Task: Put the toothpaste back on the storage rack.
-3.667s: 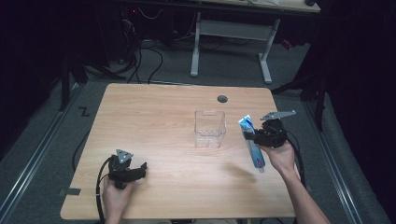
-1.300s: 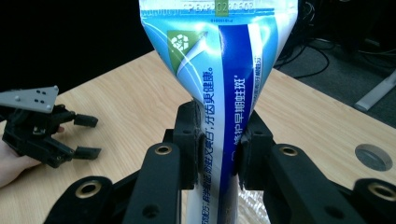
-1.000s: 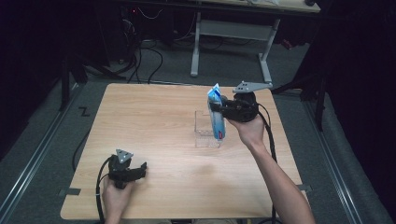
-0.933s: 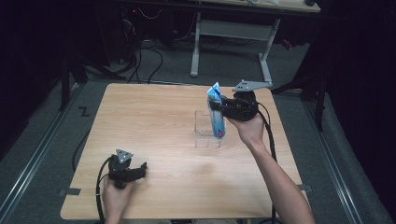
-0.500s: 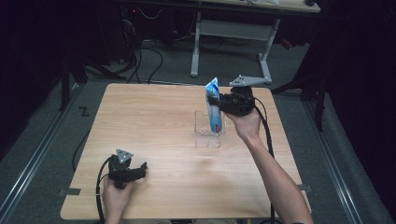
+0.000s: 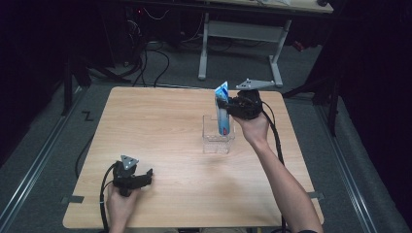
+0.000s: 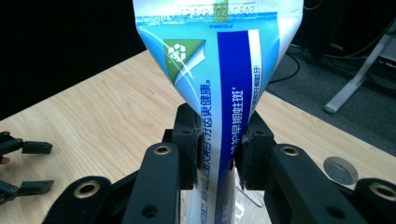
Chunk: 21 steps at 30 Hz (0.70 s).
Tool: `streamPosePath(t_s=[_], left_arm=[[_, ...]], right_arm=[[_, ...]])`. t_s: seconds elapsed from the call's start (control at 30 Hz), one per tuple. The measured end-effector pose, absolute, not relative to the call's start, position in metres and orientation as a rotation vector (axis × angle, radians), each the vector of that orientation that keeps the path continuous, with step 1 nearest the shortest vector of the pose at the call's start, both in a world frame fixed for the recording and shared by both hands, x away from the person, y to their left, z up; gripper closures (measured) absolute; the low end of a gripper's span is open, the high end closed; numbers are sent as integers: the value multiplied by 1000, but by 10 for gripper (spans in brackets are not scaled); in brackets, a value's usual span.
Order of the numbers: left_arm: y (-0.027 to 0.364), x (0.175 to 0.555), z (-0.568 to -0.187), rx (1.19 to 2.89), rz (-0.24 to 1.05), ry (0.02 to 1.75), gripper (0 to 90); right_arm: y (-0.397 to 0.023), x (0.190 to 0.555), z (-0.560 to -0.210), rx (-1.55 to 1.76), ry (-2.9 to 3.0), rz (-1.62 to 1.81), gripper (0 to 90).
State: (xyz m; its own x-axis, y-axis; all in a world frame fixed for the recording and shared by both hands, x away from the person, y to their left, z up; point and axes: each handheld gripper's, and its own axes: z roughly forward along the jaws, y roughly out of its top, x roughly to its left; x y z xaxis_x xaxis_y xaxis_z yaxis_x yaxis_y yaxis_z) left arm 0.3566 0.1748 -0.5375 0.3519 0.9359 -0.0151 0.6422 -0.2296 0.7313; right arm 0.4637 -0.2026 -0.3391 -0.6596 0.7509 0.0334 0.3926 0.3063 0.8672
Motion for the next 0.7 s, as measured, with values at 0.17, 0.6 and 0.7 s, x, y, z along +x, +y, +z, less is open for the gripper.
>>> streamPosePath(t_s=[0.17, 0.6, 0.7], left_arm=[[175, 357, -537, 1967, 579, 1370, 167], [175, 356, -537, 1969, 578, 1370, 167], [175, 356, -537, 1969, 578, 1370, 167]], right_arm=[[-205, 467, -345, 1050, 2196, 1288, 726], [-213, 475, -363, 1143, 2192, 1272, 726], [-215, 477, -367, 1167, 2197, 1288, 725]])
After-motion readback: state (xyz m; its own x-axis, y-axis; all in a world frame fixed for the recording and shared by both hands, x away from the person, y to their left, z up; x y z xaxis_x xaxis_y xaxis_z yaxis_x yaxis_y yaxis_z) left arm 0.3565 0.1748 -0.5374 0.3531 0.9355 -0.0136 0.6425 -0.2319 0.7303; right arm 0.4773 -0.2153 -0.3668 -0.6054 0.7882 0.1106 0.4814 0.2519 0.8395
